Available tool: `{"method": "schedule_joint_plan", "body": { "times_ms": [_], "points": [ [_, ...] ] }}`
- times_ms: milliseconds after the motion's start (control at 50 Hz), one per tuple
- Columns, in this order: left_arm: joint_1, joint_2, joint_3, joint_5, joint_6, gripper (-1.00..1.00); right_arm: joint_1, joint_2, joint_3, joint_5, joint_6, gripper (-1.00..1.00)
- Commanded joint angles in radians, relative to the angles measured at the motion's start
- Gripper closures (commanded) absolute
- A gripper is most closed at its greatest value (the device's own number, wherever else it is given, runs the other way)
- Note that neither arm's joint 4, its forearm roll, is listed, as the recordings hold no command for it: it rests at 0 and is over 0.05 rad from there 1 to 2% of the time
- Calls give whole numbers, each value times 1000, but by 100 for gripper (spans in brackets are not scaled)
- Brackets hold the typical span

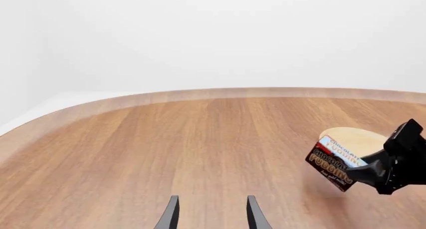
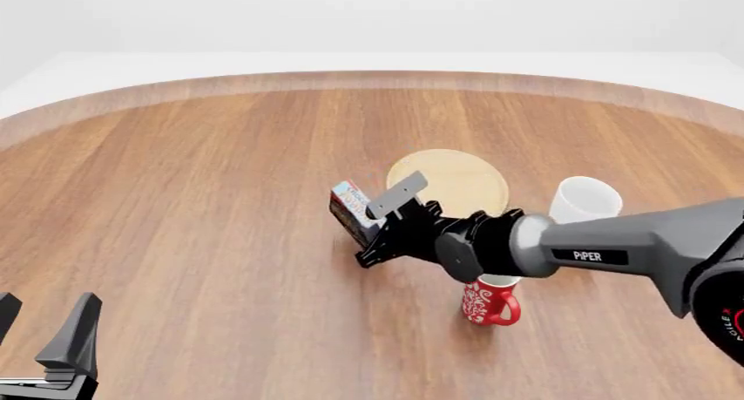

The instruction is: Put the chocolate pudding to the left of the plate.

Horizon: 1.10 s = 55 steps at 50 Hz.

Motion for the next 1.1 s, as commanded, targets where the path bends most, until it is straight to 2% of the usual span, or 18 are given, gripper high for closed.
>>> {"method": "schedule_joint_plan", "body": {
  "times_ms": [20, 260, 540, 820, 1100],
  "points": [
    [0, 0, 0, 0, 0, -100, 13, -95, 29, 26, 15, 100],
    [0, 0, 0, 0, 0, -100, -2, -176, 2, 88, -8, 100],
    [0, 0, 0, 0, 0, -100, -28, -240, -120, 227, -49, 100],
    [0, 0, 0, 0, 0, -100, -41, -195, -331, 369, -80, 100],
    [0, 0, 0, 0, 0, -100, -55, -53, -555, 471, -107, 100]
  ]
}}
